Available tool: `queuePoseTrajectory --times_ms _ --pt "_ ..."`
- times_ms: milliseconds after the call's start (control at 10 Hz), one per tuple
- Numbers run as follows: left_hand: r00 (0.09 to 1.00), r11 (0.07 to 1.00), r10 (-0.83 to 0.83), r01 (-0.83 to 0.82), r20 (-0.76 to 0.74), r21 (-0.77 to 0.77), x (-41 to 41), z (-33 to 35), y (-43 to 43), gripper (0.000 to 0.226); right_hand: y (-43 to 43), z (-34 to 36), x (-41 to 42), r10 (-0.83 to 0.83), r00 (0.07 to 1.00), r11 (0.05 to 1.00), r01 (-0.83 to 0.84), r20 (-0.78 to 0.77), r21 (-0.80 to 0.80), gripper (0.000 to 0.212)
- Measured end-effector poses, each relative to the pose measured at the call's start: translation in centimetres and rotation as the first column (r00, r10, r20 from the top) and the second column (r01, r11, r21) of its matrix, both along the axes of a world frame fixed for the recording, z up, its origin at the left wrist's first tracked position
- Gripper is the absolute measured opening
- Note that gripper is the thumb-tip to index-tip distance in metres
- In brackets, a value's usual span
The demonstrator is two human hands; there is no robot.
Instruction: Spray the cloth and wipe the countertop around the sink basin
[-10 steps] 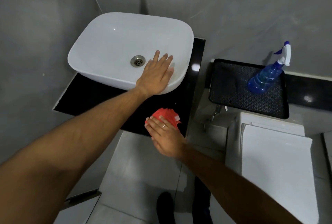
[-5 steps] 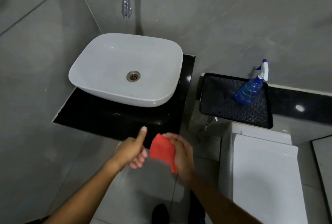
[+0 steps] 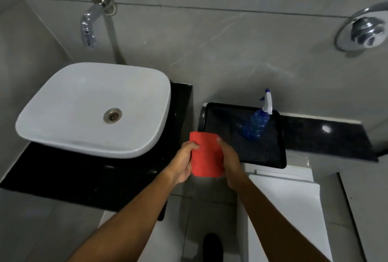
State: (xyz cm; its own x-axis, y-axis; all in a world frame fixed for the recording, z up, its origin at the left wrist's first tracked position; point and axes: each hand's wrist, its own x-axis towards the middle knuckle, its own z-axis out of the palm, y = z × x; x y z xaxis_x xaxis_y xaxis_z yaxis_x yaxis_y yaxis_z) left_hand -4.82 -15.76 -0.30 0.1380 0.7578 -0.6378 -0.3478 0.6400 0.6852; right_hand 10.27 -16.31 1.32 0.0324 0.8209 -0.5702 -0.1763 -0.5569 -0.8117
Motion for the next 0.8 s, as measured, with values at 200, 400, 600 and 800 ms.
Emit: queuePoseTrajectory --times_ms 200,400,600,800 --pt "0.959 0.987 -0.159 0.160 -0.235 -0.016 4.4 -5.0 6.4 0.045 4.7 -5.2 3.7 0.020 0.983 0.999 -0.024 0.184 0.020 0.057" --pt "0.727 0.906 -0.152 0.373 -0.669 0.199 7.2 -8.5 13.8 0.075 11.3 -10.3 5.4 0.077 0.851 0.959 -0.206 0.519 0.196 0.075" --pt "0.464 0.810 -0.331 0.586 -0.822 0.005 7.7 -10.1 14.3 0.066 11.8 -13.1 6.0 0.309 0.562 0.832 -0.550 0.767 0.068 0.058" --pt "0.396 0.743 -0.259 0.664 -0.881 0.081 5.8 -6.6 13.1 0.059 12.2 -9.4 4.7 0.396 0.245 0.752 -0.640 0.885 -0.159 0.057"
